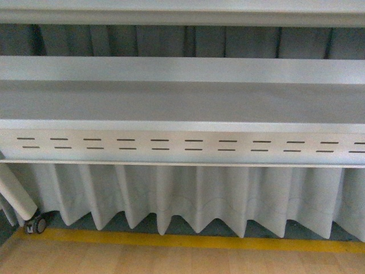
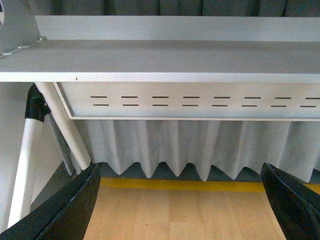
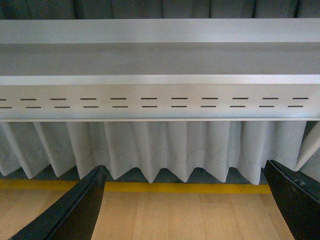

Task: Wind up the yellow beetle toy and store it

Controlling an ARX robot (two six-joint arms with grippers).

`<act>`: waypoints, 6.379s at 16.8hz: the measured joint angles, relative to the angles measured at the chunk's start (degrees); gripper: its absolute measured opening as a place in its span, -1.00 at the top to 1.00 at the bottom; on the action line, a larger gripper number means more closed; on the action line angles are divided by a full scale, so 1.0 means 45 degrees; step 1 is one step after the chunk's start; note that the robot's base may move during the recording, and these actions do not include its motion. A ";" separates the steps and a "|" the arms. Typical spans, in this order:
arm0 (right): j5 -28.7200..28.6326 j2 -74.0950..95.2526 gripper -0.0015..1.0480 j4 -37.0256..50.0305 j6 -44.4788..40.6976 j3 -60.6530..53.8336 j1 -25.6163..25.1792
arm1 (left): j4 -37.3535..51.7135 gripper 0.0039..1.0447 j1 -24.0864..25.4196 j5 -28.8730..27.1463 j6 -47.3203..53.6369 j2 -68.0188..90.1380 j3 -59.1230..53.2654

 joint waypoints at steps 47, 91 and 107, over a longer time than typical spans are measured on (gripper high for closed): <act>-0.0005 0.0000 -0.87 0.0010 -0.0005 0.0000 0.0000 | 0.0015 -0.88 0.0000 0.0019 0.0000 0.0005 0.0000; -0.0005 0.0005 -0.87 0.0024 0.0044 0.0000 0.0000 | 0.0024 -0.88 0.0000 0.0000 0.0000 0.0000 0.0000; -0.0005 0.0010 -0.87 0.0010 0.0039 0.0000 0.0000 | 0.0015 -0.88 0.0000 0.0000 0.0000 0.0005 0.0000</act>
